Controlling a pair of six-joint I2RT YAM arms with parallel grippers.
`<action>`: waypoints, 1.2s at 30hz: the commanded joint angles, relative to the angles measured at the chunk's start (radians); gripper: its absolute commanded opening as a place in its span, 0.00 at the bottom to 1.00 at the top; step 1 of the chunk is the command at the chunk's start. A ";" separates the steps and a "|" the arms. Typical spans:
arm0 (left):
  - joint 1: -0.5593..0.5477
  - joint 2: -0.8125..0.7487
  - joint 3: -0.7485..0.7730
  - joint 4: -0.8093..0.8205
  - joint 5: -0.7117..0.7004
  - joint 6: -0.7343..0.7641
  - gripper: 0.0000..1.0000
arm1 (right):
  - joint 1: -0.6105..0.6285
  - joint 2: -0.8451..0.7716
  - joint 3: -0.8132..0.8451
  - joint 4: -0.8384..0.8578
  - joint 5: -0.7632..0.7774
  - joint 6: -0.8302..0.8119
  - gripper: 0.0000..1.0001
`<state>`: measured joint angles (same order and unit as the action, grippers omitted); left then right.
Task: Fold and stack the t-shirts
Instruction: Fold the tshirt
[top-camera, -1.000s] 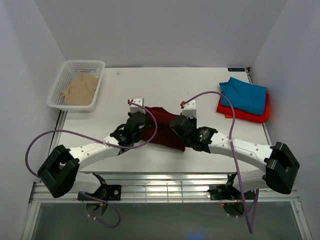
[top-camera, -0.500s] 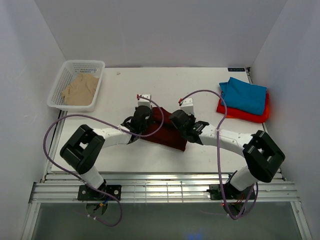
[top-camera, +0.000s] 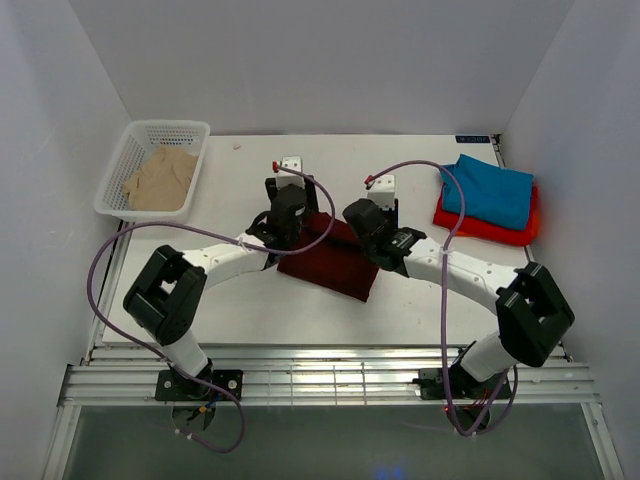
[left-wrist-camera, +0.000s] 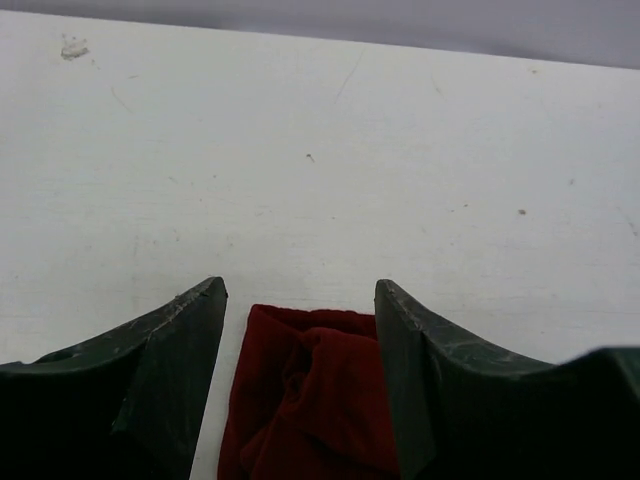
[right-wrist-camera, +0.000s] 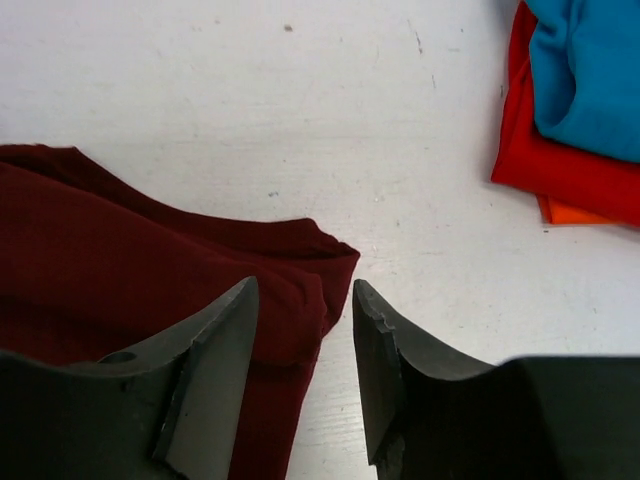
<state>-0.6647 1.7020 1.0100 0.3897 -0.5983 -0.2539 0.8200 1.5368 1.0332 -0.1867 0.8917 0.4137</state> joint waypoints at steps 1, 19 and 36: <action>-0.055 -0.090 -0.045 0.009 0.018 -0.008 0.71 | 0.004 -0.079 -0.019 0.044 -0.029 -0.006 0.48; -0.174 0.002 -0.209 0.046 0.213 -0.298 0.00 | 0.005 0.140 -0.006 0.240 -0.527 -0.030 0.08; -0.239 0.114 -0.364 0.113 0.221 -0.439 0.00 | -0.015 0.327 0.186 0.193 -0.422 -0.110 0.08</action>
<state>-0.8711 1.8267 0.7033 0.5842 -0.4007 -0.6754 0.8165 1.8435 1.1572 0.0002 0.4217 0.3500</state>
